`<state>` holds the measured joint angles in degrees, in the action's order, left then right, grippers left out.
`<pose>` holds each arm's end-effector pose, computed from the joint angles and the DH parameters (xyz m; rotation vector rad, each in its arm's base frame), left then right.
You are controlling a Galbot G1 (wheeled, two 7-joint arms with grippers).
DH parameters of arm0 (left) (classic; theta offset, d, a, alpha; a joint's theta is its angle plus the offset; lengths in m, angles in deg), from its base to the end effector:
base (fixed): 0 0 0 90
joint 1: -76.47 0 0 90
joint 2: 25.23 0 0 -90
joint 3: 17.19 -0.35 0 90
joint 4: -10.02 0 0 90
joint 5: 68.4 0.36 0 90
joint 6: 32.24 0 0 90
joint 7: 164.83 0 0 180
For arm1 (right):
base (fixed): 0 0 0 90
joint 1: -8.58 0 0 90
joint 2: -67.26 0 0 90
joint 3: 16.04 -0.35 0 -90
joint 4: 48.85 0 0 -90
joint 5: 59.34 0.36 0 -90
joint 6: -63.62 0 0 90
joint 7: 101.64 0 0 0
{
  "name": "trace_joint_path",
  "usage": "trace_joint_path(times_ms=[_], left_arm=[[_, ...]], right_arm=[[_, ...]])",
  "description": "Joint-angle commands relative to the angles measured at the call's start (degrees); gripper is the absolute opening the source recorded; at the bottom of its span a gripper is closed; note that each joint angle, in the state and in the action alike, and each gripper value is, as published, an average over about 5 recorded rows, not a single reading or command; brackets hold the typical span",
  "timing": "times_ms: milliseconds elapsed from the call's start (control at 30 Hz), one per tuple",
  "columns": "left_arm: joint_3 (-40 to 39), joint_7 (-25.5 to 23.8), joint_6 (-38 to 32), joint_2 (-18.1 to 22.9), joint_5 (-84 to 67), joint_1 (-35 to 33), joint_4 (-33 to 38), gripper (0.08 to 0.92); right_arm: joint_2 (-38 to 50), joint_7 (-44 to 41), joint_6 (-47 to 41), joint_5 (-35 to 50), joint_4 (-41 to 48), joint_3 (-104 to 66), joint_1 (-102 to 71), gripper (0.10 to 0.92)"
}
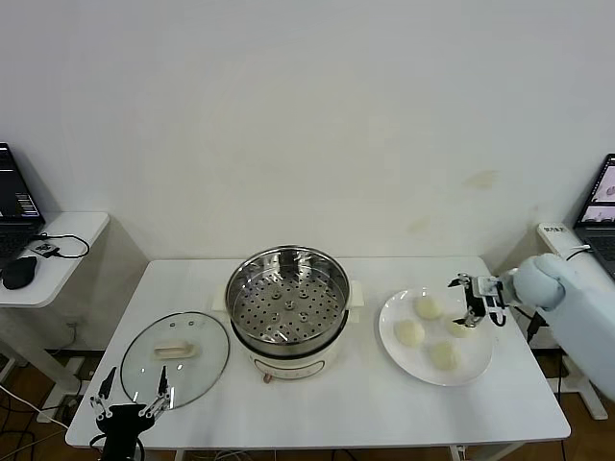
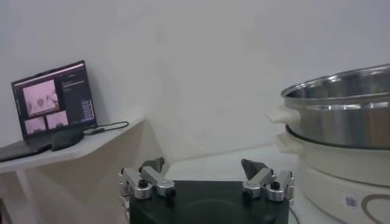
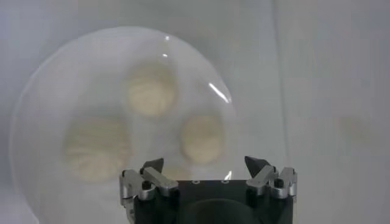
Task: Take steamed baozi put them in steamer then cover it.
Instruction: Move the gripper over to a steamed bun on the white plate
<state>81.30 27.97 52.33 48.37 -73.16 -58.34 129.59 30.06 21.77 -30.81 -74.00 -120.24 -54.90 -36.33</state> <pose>0.1124 0.0930 -0.3263 0.2494 -2.9854 -0.3726 0.5001 -0.2097 -0.1962 1.1487 -1.6301 1.4832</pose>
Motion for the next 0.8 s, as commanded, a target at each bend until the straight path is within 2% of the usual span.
trace_joint_path(times_ms=[33, 367, 800], left_arm=[[0.2, 0.0, 0.0, 0.1, 0.2, 0.0, 0.0, 0.823], [1.3, 0.1, -0.6, 0.1, 0.2, -0.4, -0.2, 0.823], [1.7, 0.4, -1.7, 0.2, 0.3, -0.9, -0.1, 0.823]], right_arm=[[-7.0, -4.9, 1.8, -0.5, 13.3, 15.6, 13.5, 0.823], [-15.0, -1.6, 3.5, -3.7, 22.2, 15.3, 13.4, 0.823], [-17.7, -0.2, 3.5, -6.2, 25.1, 13.7, 11.6, 0.823]])
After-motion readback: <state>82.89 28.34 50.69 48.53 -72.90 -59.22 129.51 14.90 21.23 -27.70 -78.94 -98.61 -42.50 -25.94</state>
